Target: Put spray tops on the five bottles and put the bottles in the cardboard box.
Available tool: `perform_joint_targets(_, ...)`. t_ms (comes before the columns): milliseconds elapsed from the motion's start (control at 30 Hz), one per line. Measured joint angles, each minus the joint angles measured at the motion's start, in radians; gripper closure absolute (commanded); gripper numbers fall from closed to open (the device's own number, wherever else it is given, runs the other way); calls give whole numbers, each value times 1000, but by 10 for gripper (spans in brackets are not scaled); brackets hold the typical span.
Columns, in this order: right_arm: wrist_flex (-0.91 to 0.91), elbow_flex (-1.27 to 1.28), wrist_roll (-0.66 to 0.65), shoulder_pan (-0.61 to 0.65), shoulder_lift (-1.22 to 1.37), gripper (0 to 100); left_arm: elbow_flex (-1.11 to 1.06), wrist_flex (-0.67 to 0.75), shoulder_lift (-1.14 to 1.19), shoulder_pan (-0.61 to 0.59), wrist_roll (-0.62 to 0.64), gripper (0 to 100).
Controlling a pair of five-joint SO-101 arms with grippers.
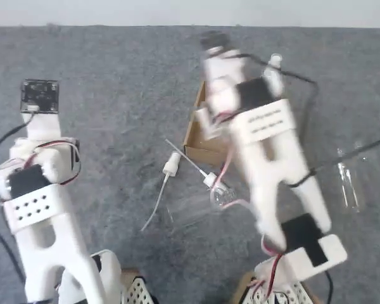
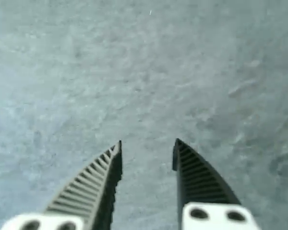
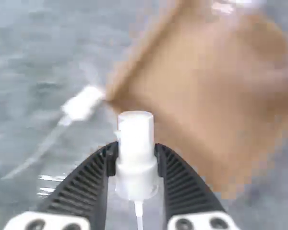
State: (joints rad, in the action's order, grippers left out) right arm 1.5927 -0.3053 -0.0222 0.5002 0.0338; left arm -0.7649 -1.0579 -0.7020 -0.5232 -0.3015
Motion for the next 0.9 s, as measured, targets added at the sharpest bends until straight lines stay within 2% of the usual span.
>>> perform_joint_targets(100, -58, 0, 68, 152, 15, 974, 0, 0, 0, -28, -9, 840)
perform_joint_targets(200, -133, 0, 150, 227, 103, 973, 0, 0, 0, -54, -12, 840)
perform_joint_targets(433, -264, 2, 374, 236, 269, 931, 0, 34, 0, -126, -37, 840)
perform_joint_targets(567, -287, 2, 473, 255, 316, 927, -38, 71, 0, -124, -38, 840)
perform_joint_targets(800, -338, 2, 546, 259, 404, 920, -78, 103, 0, -124, -40, 840)
perform_joint_targets(900, -338, 2, 549, 259, 419, 847, -80, 103, 0, -124, -40, 840)
